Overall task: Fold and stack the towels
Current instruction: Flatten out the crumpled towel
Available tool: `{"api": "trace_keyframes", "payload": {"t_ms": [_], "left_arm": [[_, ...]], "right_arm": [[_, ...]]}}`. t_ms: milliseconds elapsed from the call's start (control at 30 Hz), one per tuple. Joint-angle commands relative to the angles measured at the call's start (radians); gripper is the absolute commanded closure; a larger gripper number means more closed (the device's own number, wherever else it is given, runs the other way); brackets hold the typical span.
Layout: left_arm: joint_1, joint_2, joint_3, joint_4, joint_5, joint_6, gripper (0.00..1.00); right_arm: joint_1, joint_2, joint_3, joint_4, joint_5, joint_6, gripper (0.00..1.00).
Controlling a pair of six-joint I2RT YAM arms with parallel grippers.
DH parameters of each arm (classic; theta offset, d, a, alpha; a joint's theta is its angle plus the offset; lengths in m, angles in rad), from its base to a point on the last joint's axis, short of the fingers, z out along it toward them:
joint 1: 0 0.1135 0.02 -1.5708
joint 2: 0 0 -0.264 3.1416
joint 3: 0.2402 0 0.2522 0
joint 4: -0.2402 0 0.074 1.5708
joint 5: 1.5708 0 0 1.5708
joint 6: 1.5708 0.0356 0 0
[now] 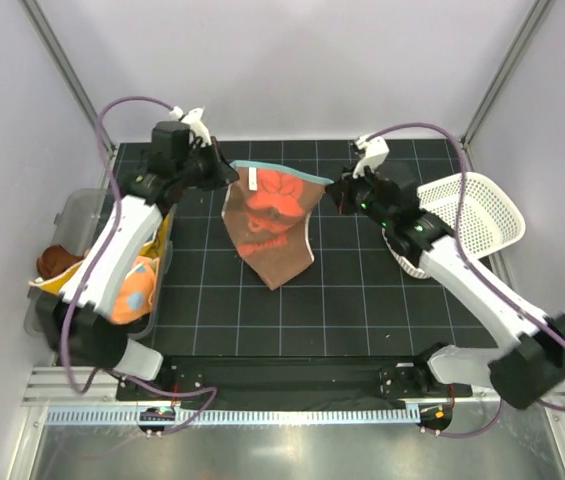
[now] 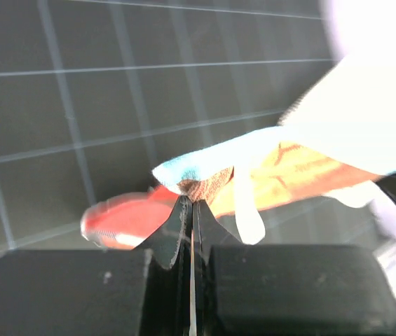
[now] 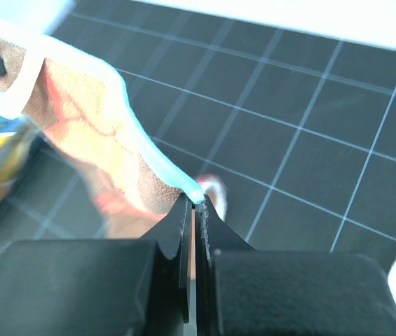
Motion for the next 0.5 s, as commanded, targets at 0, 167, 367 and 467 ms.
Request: {"api": "trace_keyframes", "payload": {"t_ms": [0, 167, 367, 467], "left_arm": [[-0.04, -0.217, -0.133, 0.049, 0.062, -0.066, 1.0], [-0.162, -0.545, -0.306, 0.103, 0.069, -0.201, 1.0], [-0.276, -0.751, -0.392, 0.196, 0.023, -0.39, 1.0], [-0.291, -0.713, -0.34, 0.196, 0.02, -0.384, 1.0]], "right_arm": [[0.082, -0.239, -0.049, -0.172, 0.071, 0.025, 0.99], [0.165, -0.556, -0.072, -0.282, -0.007, 0.143, 0.99], [0.165, -0.769, -0.099, -0.196, -0.089, 0.283, 0.99], [0.165, -0.73, -0.07, -0.162, -0.103, 0.303, 0.99]]}}
